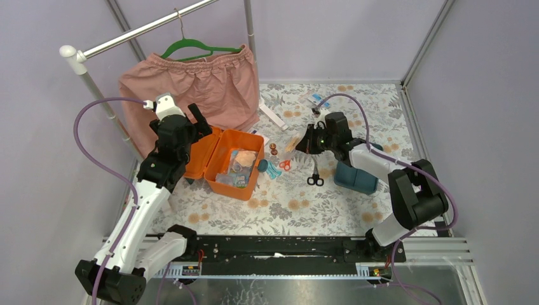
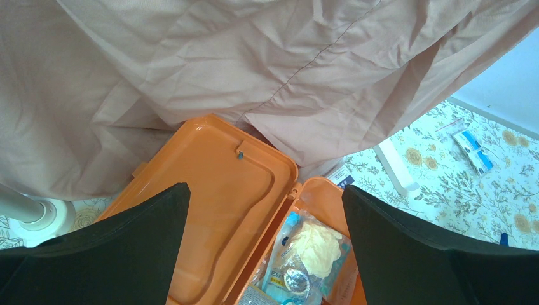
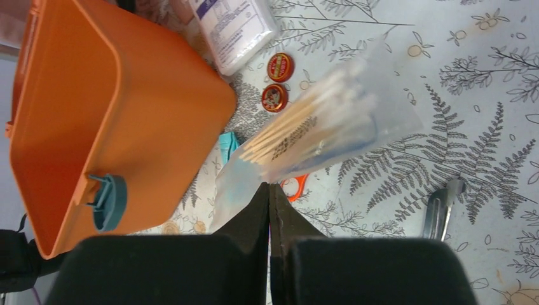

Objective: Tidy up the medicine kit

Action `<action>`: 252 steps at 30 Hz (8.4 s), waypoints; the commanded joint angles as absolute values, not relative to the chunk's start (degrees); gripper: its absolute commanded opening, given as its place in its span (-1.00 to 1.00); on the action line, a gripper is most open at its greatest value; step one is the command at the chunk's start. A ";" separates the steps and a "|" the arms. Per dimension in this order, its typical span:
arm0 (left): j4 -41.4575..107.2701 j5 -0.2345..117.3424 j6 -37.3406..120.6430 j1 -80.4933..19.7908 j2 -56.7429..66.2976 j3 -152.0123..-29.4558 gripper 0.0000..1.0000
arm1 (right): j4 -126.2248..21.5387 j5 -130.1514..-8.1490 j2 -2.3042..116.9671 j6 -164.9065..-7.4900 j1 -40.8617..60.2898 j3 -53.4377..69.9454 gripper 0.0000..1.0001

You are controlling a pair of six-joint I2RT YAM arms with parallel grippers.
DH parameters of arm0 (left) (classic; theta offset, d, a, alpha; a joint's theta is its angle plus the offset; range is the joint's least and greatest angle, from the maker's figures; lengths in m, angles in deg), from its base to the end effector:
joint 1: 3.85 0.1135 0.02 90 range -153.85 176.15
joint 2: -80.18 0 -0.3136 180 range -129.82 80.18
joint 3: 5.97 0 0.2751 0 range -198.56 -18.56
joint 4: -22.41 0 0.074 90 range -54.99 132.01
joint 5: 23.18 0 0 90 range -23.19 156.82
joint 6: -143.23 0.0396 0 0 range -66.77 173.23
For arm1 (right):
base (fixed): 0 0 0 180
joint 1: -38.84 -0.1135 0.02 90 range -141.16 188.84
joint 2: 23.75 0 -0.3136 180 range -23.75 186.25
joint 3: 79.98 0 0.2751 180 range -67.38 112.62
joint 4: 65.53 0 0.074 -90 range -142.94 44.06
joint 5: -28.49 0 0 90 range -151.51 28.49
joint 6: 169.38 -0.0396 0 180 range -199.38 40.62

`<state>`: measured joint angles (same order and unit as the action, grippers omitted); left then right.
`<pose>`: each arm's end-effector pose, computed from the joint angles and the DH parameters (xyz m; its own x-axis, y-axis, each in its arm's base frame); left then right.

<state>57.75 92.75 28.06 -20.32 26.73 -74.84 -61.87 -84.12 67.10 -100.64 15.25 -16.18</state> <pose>0.1981 -0.0405 0.4012 -0.2365 -0.3289 -0.9143 -0.2650 0.9271 -0.2650 0.3281 0.1599 0.2455 -0.6800 0.0683 -0.7301 -0.4569 0.7393 0.4947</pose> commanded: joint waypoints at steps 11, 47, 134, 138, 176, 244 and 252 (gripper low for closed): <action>56.04 92.81 27.75 -20.34 26.42 -74.29 0.97 | -57.31 -87.81 59.97 -100.50 9.47 -5.91 -1.00; 56.11 93.34 27.83 -20.37 26.86 -74.24 0.97 | -53.40 -85.78 78.71 -99.91 -7.90 13.43 -0.39; 56.05 93.58 27.74 -21.43 25.10 -74.38 0.97 | -42.71 -65.27 107.49 -65.11 25.48 42.36 -1.00; 56.22 93.97 27.83 -21.51 25.31 -74.44 0.97 | -44.27 -66.62 102.65 -72.00 25.57 37.85 -1.00; 56.38 92.91 27.39 -19.16 24.37 -74.55 0.98 | -73.21 -82.86 58.56 -118.24 8.76 -10.89 -1.00; 55.97 91.27 27.13 -19.14 23.25 -74.38 0.98 | -37.47 -48.42 52.04 -104.55 11.72 -8.37 0.34; 55.93 90.95 27.13 -19.12 23.28 -74.29 0.97 | -31.48 -53.70 57.90 -102.76 13.00 -4.64 0.33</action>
<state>57.75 91.39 27.63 -19.49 23.19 -74.81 -35.14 -50.22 56.28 -103.66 12.78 -8.36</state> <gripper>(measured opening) 0.986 0.666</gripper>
